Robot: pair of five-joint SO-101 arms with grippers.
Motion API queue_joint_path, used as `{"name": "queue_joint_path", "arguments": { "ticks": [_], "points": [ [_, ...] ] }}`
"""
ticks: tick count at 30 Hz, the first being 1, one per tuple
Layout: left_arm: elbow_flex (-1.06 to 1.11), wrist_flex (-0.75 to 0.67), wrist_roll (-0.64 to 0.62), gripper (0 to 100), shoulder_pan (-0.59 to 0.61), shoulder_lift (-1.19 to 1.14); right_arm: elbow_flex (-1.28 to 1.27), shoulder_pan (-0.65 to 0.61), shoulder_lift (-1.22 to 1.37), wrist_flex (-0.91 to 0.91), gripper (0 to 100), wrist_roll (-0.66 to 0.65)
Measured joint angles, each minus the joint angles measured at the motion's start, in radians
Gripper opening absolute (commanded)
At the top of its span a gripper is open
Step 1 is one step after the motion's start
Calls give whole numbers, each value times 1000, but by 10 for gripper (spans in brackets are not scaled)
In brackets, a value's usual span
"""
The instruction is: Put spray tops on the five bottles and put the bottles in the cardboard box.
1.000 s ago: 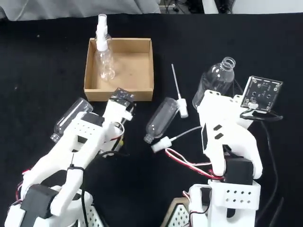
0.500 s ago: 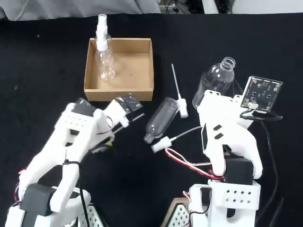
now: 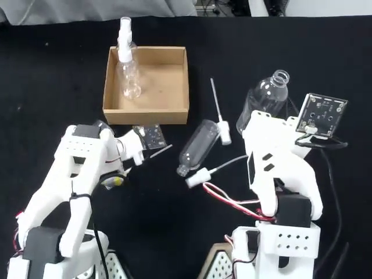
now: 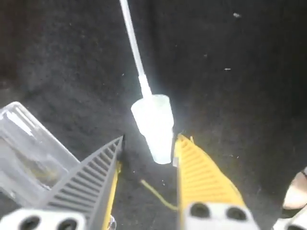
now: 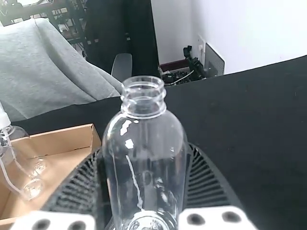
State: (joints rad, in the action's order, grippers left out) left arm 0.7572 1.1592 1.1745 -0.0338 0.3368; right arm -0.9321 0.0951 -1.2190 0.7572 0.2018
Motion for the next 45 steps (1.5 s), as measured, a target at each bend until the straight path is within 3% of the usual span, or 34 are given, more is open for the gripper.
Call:
{"name": "queue_joint_path", "arguments": {
  "ticks": [6, 12, 26, 34, 45],
  "points": [
    [-78, 115, -40, 153, 3, 0, 0, 0, 0, 0, 49, 0],
    [-238, 284, -221, 153, 2, 0, 0, 0, 0, 0, 49, 0],
    [-288, 345, -1019, 149, -8, 0, 0, 0, 0, 0, 49, 0],
    [-288, 348, -1261, 148, -8, 0, 0, 0, 0, 0, 49, 0],
    [-281, 347, -1763, 152, -18, 0, 0, 0, 0, 0, 49, 0]
  ]
}}
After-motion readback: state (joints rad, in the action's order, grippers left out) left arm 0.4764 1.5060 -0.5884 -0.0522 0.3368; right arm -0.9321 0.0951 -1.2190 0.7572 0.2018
